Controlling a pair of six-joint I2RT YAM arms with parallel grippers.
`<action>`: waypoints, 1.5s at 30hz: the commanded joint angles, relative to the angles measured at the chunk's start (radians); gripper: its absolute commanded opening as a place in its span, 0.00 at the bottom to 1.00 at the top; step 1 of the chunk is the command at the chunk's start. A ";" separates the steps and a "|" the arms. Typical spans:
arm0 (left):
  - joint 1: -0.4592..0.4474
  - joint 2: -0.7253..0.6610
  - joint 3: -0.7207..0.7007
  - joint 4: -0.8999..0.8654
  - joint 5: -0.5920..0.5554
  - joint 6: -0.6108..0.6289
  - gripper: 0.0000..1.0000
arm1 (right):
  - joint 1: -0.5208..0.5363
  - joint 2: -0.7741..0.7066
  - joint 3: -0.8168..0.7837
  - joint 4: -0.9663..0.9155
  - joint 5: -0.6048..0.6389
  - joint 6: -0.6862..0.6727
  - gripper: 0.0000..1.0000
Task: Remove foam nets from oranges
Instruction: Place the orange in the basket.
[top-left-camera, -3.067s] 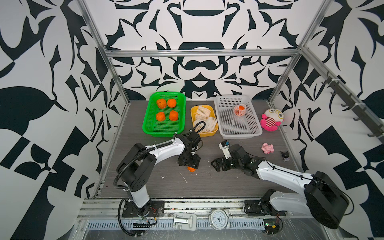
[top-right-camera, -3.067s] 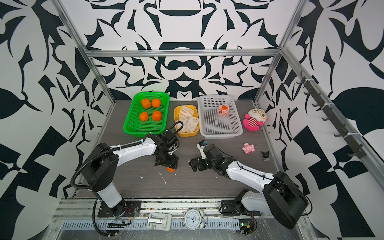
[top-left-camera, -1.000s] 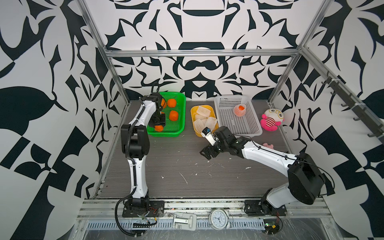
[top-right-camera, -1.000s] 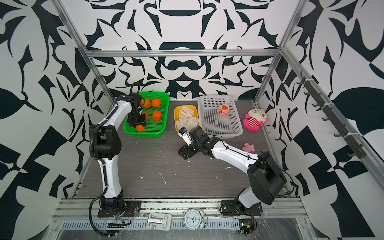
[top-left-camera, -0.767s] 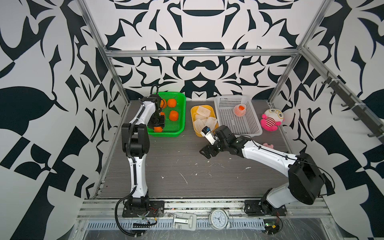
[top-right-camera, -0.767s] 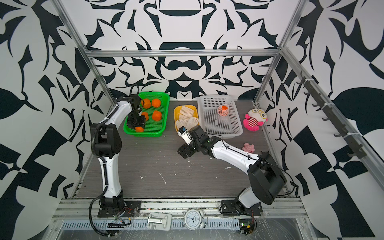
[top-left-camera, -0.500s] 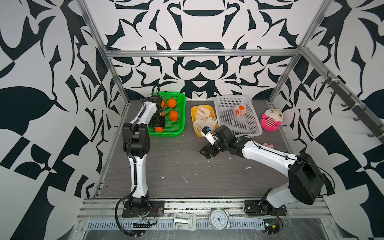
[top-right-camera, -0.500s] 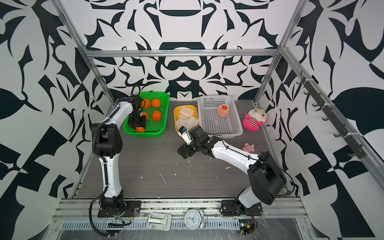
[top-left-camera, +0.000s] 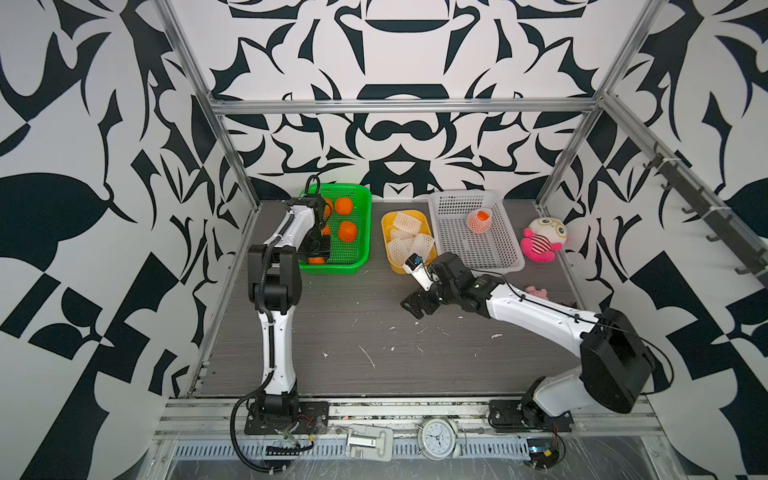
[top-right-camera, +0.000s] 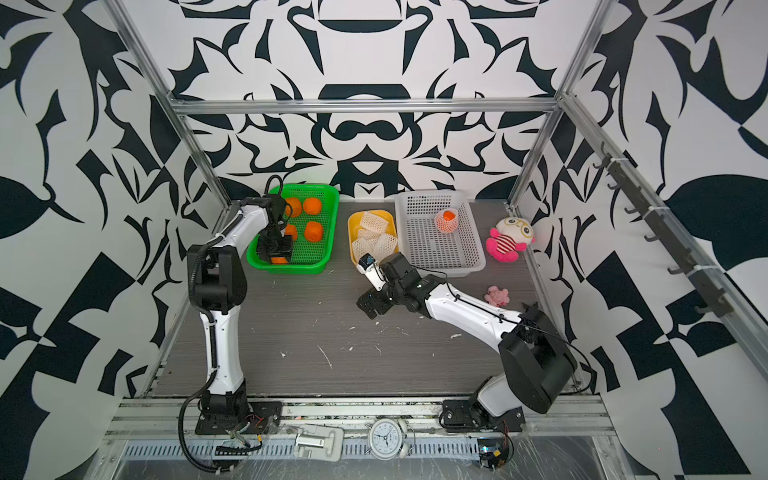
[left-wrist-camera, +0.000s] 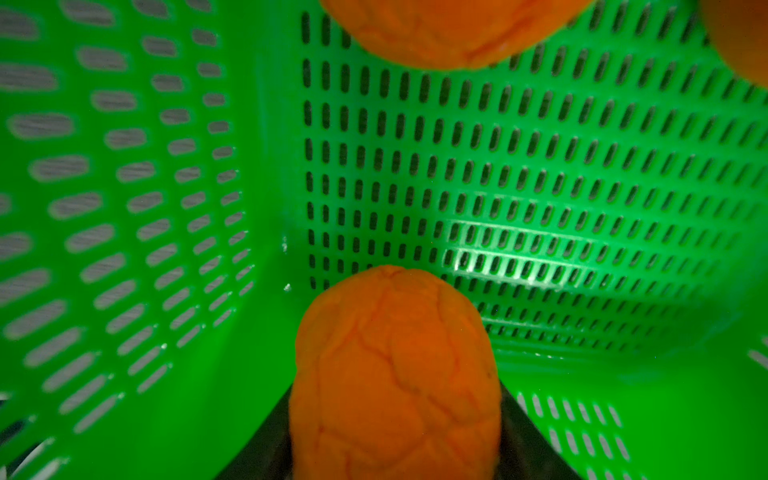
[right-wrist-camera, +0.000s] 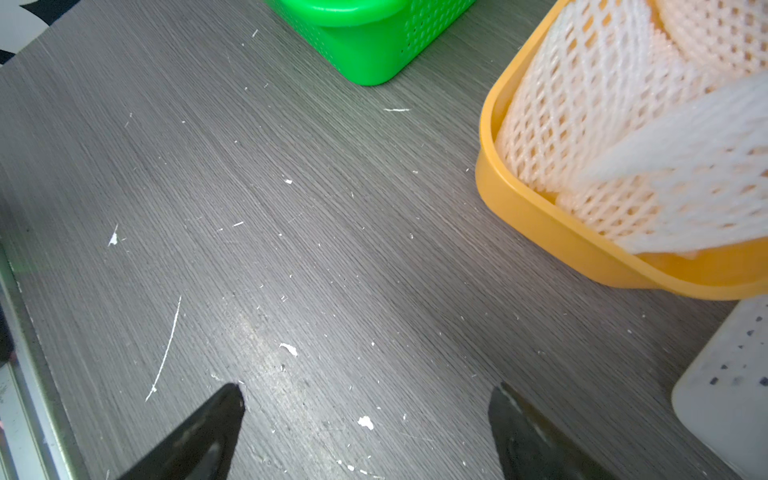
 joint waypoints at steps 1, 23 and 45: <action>-0.001 0.008 -0.024 -0.022 -0.009 -0.013 0.60 | -0.001 -0.040 -0.003 0.030 0.011 -0.009 0.96; -0.003 -0.020 -0.032 -0.030 -0.024 -0.008 0.82 | -0.005 -0.073 -0.019 0.028 0.025 -0.012 0.97; -0.030 -0.163 -0.050 -0.013 -0.086 -0.031 1.00 | -0.004 -0.103 -0.022 0.014 0.037 -0.012 0.97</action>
